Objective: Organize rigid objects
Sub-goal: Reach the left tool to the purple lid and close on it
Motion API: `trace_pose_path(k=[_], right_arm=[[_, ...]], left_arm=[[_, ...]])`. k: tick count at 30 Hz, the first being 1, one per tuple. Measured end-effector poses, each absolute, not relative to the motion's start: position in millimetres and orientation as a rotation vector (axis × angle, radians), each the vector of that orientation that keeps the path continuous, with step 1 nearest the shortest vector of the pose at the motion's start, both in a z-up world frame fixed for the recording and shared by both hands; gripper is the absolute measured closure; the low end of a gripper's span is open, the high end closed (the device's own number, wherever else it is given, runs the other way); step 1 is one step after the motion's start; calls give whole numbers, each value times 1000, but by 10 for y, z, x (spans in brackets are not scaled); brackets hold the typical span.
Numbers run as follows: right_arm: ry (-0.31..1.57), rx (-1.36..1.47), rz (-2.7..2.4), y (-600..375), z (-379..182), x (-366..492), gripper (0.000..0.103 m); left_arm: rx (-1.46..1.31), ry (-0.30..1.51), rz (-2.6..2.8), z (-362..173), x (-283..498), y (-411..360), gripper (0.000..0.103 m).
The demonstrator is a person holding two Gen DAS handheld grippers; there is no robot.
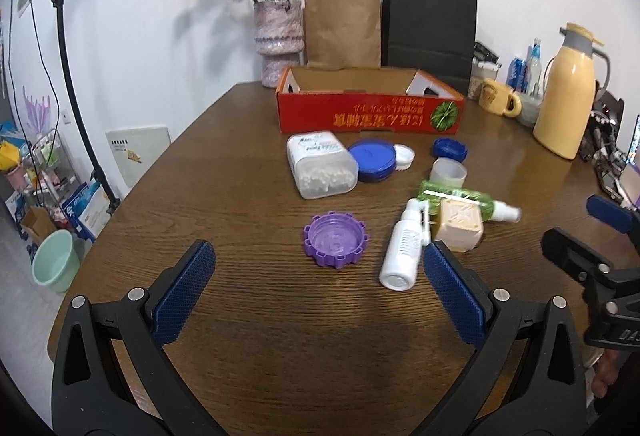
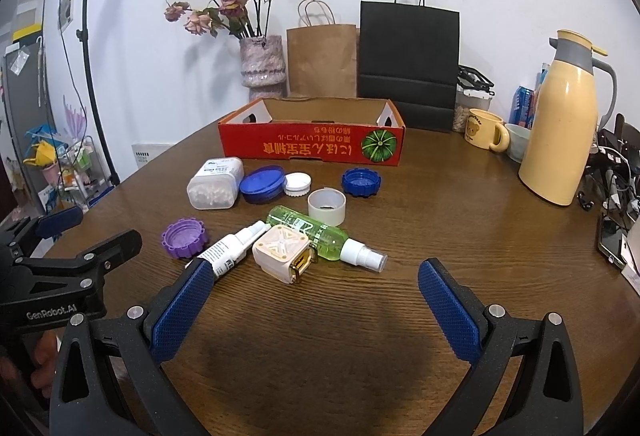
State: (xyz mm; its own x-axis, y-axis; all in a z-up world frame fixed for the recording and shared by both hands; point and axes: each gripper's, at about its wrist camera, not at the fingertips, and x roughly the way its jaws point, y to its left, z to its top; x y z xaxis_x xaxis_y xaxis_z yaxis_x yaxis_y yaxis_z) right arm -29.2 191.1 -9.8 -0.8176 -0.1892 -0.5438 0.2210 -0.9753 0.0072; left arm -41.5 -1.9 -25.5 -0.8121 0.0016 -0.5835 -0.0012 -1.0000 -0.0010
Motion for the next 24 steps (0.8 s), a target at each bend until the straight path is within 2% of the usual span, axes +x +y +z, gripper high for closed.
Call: trace_pose_path(k=[17,24], right_arm=[[130,941,-2770,1818,-295,-616,0],[141,988,-2758,1784,-367,-735,0]], left_arm=[[-1170,127,2877,-542,-960,-83,0],[-1249,156,2811,-662,-1127,-50,4]])
